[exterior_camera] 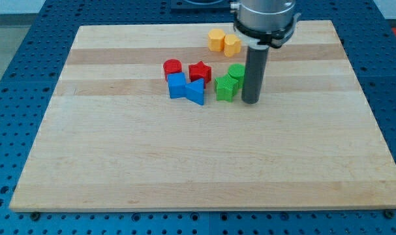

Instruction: Place the heart at the top left of the green circle

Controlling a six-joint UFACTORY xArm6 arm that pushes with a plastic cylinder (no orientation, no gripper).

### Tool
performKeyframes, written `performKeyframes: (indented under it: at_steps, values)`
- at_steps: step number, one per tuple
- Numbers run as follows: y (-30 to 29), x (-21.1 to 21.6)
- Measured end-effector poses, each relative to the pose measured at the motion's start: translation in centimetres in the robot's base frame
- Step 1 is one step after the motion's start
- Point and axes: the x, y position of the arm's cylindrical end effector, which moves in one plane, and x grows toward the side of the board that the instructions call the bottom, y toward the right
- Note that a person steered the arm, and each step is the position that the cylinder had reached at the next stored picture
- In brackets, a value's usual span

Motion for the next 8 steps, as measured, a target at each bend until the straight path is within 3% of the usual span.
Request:
performKeyframes:
  at_steps: [2, 4, 6, 8]
  values:
    - [4.8, -6.2]
    - [5.9, -13.9]
    - [3.3, -19.8]
    - [-1.2, -20.5]
